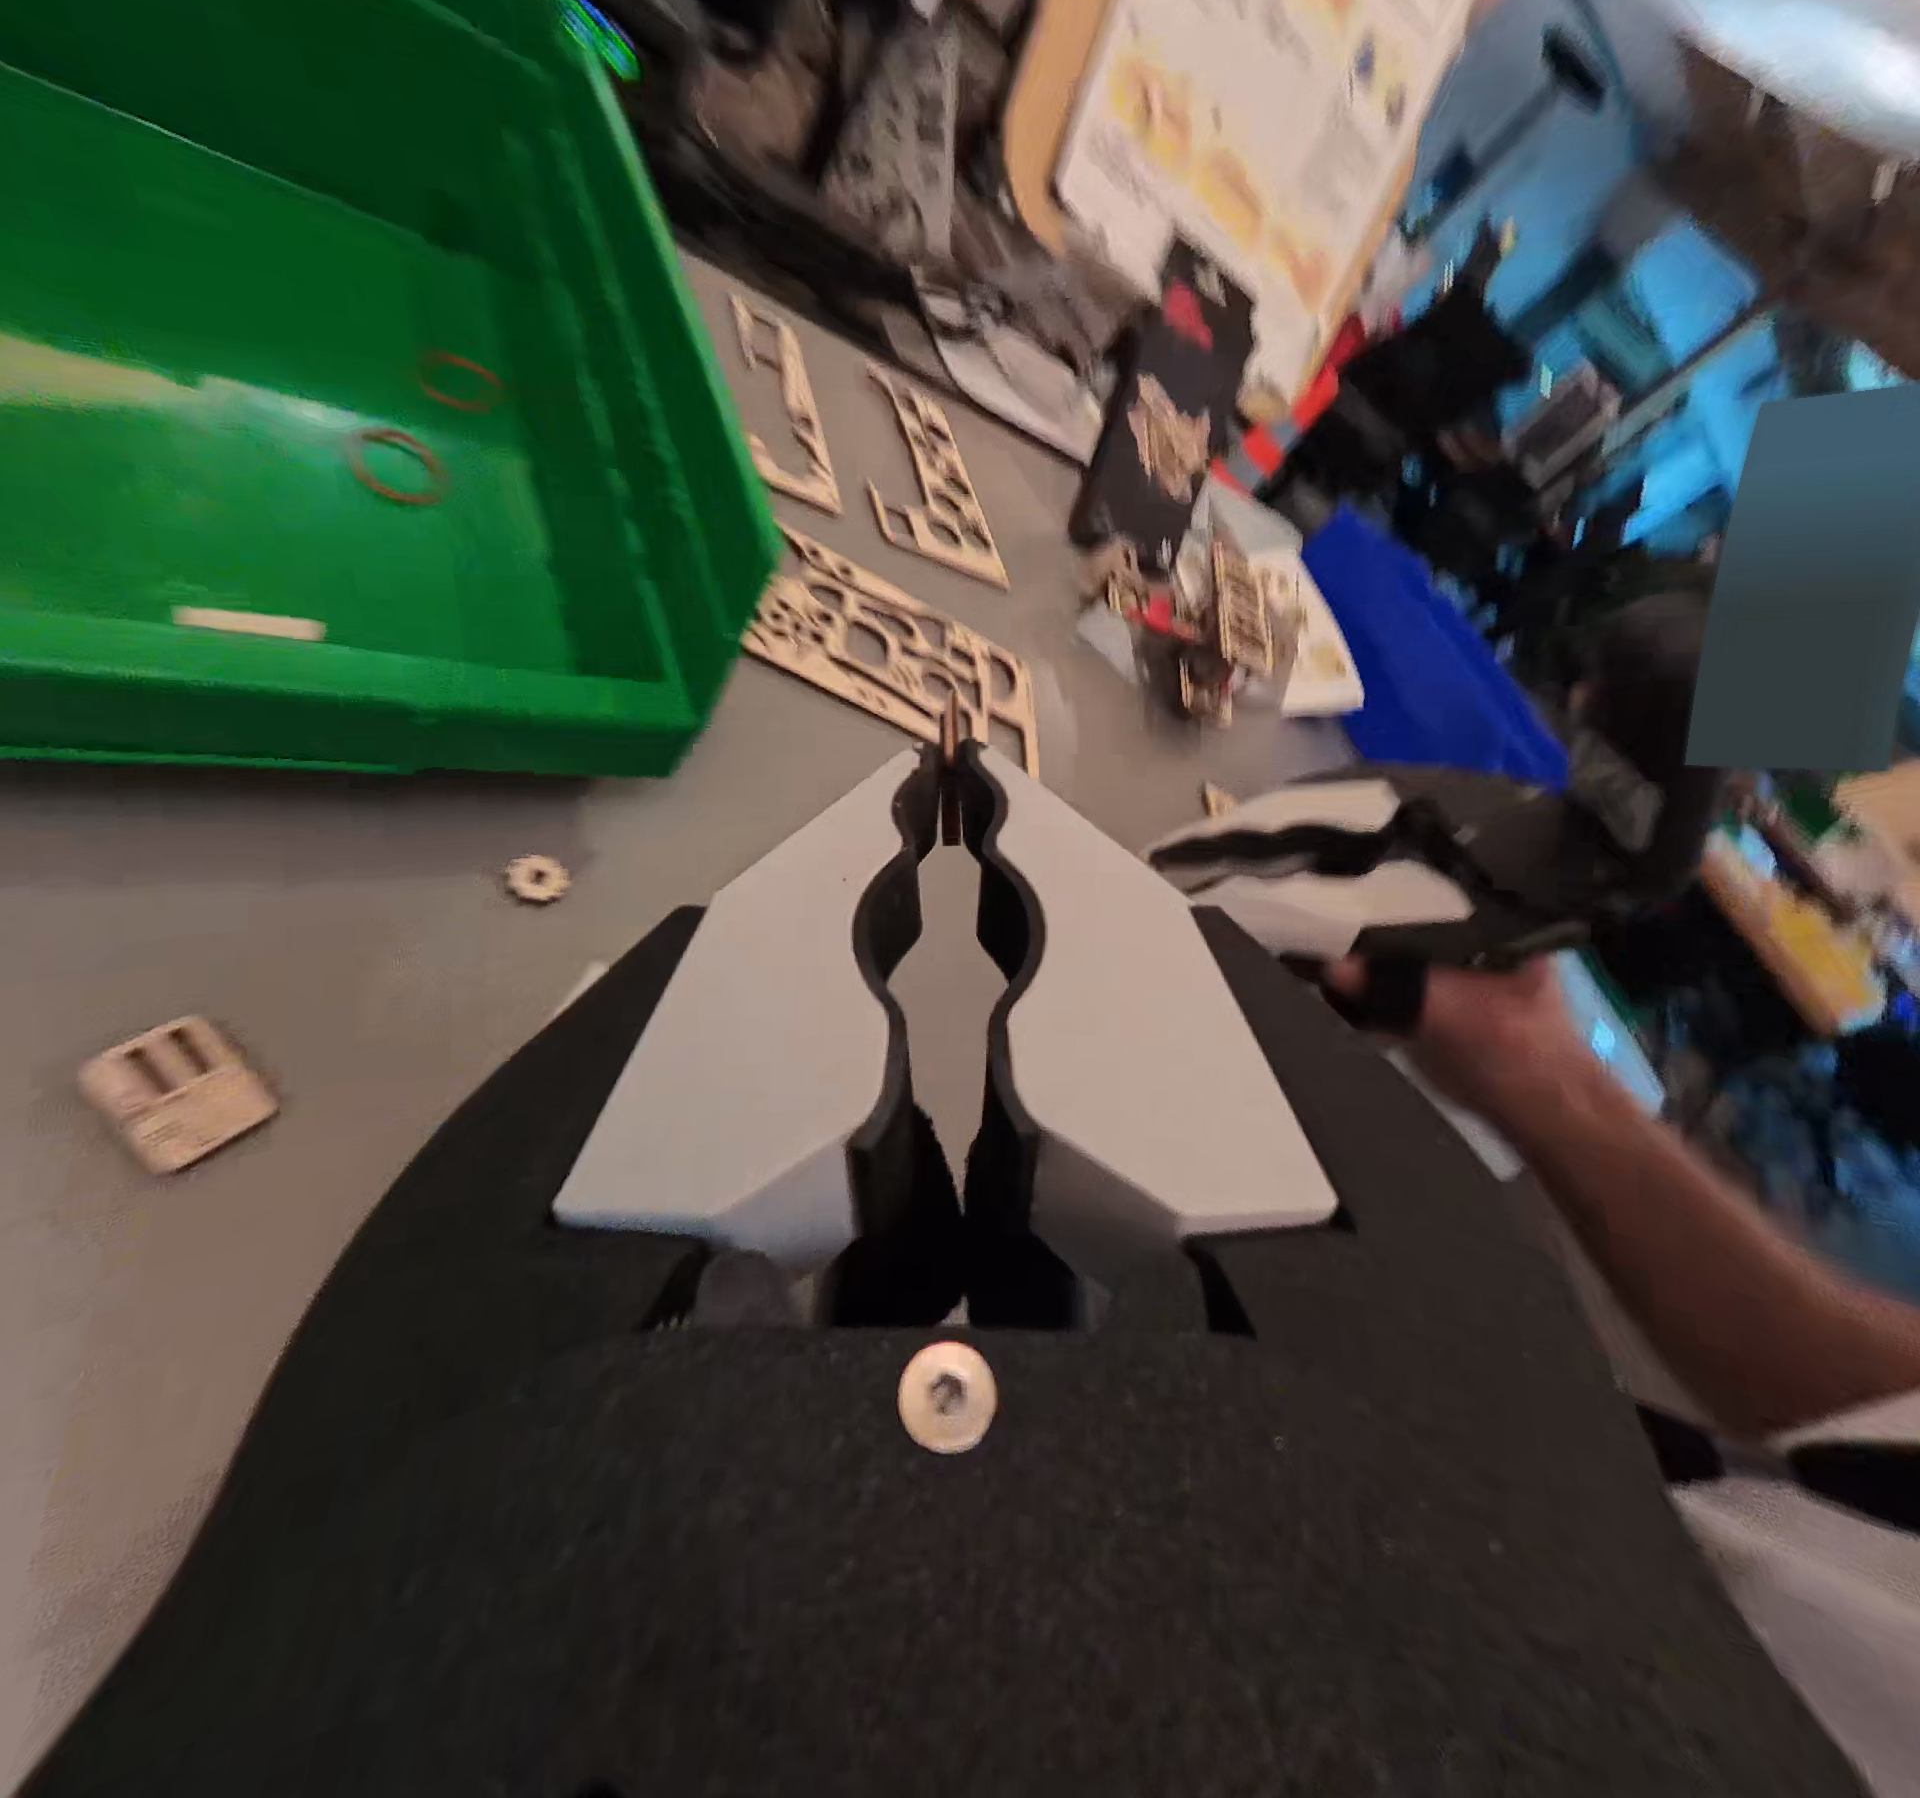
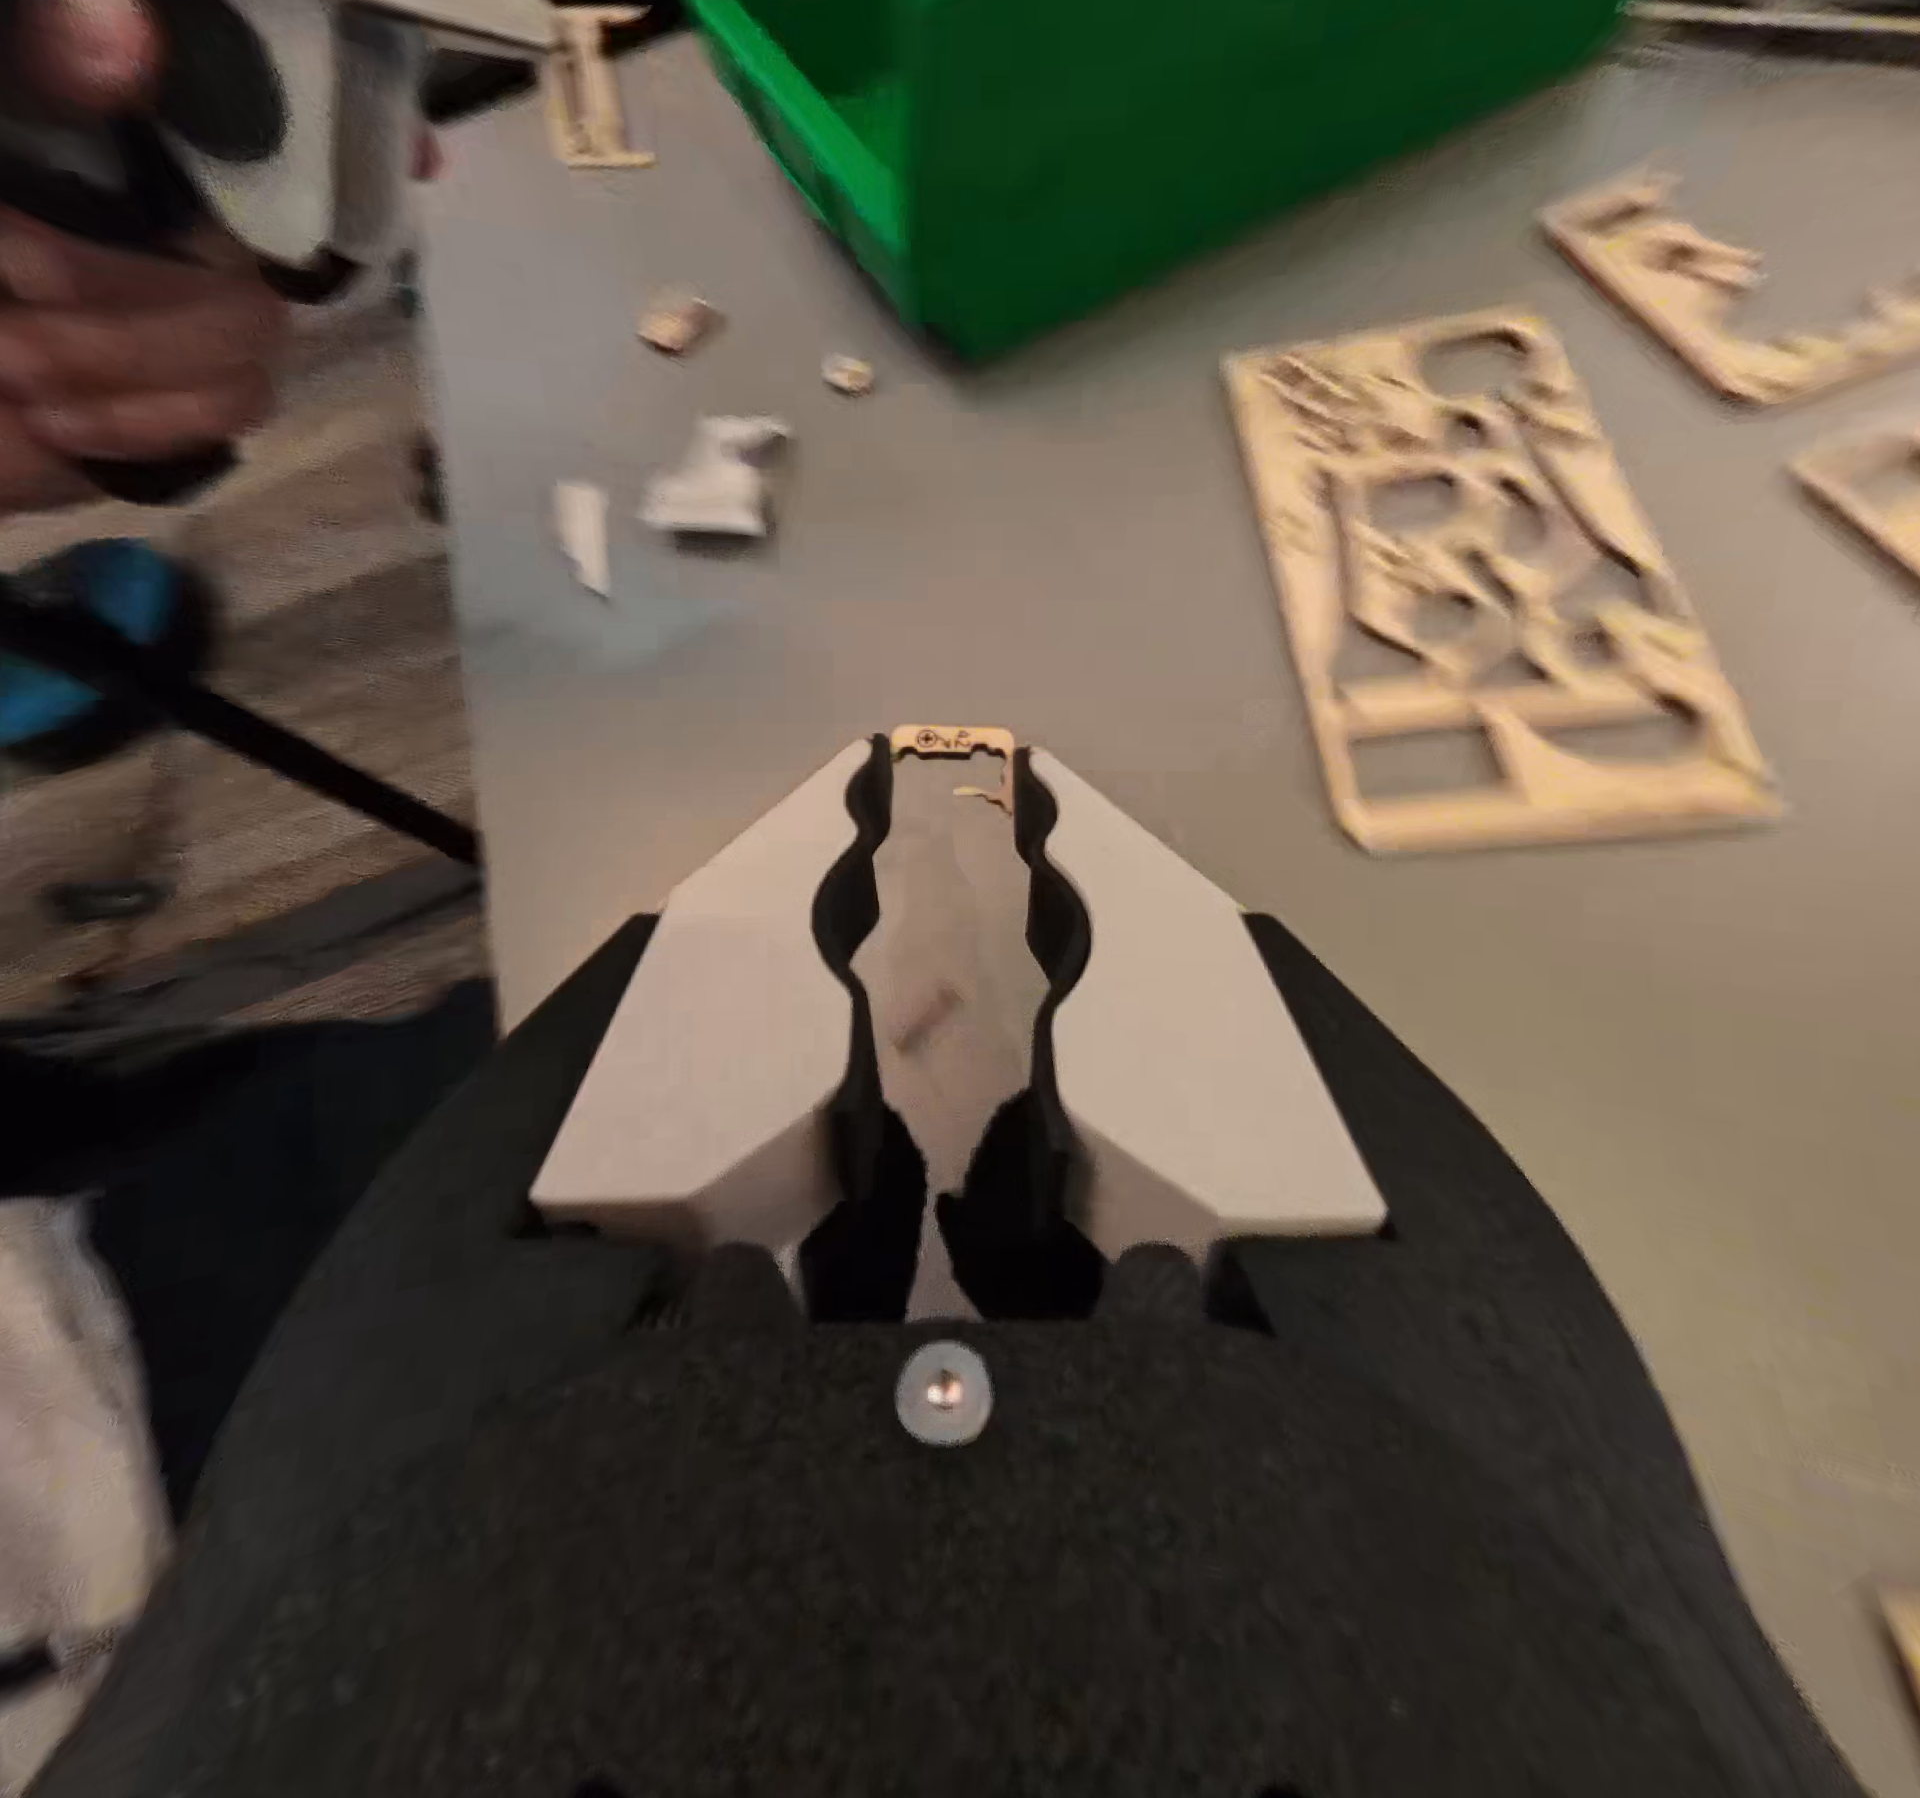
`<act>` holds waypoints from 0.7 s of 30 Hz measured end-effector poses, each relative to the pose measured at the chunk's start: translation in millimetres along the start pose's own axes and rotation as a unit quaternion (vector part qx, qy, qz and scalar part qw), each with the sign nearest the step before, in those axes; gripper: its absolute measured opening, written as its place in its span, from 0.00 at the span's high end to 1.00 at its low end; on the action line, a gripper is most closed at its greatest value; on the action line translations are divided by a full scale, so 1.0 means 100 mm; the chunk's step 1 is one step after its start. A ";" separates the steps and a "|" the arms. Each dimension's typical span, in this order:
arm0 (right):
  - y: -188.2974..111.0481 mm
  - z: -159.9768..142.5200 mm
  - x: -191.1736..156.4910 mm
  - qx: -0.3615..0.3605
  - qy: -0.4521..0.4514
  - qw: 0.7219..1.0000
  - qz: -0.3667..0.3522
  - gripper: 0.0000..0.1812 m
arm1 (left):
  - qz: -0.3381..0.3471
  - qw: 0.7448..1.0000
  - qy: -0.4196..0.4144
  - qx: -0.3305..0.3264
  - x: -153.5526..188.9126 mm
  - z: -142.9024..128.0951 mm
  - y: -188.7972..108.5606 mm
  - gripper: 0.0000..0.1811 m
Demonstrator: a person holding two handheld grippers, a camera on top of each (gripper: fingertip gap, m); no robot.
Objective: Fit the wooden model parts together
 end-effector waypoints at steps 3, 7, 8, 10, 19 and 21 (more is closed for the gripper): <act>0.70 0.29 -0.18 -0.012 -0.022 0.997 0.069 0.88 | 0.019 0.996 -0.052 0.069 -0.15 0.19 -0.28 1.00; 1.32 0.54 -0.18 -0.029 -0.061 0.995 0.071 0.88 | 0.045 0.991 -0.072 0.107 -0.20 0.22 -0.49 1.00; 1.44 0.53 -0.17 -0.053 -0.069 0.994 0.073 0.88 | 0.052 0.991 -0.070 0.106 -0.20 0.18 -0.51 1.00; 1.58 0.50 -0.17 -0.081 -0.086 0.990 0.072 0.88 | 0.073 0.991 -0.069 0.094 -0.24 0.10 -0.53 1.00; 0.85 0.37 -0.03 -0.028 -0.001 0.995 0.093 0.82 | 0.007 0.992 -0.120 -0.041 -0.21 -0.28 -0.25 1.00; 0.48 0.23 0.05 -0.012 0.035 0.995 0.091 0.83 | -0.043 0.984 -0.130 -0.114 -0.06 -0.48 -0.04 1.00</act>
Point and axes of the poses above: each gripper's, where its closed fingertips meet, y out along the fingers, z out of its top, x = y × z across the jaws, the point moved 7 cm from there along -y, back along the fingers, and after that the axes turned 4 degrees about -y, right-handed, at the moved point
